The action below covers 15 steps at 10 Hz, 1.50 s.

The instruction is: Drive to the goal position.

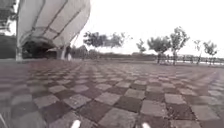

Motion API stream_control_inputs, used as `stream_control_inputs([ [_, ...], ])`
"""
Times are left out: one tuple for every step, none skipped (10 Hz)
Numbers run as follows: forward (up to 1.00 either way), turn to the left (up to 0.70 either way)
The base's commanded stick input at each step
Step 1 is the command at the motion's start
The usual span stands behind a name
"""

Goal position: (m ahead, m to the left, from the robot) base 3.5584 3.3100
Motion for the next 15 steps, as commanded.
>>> stream_control_inputs([
  [0.25, 0.45],
  [0.4, 0.3],
  [0.55, 0.15],
  [0.7, 0.01],
  [0.7, 0.01],
  [0.7, 0.01],
  [0.7, 0.01],
  [0.7, 0.01],
  [0.7, 0.01],
  [0.7, 0.01],
  [0.7, 0.01],
  [0.7, 0.01],
  [0.7, 0.01],
  [0.7, 0.01],
  [0.7, 0.01],
])
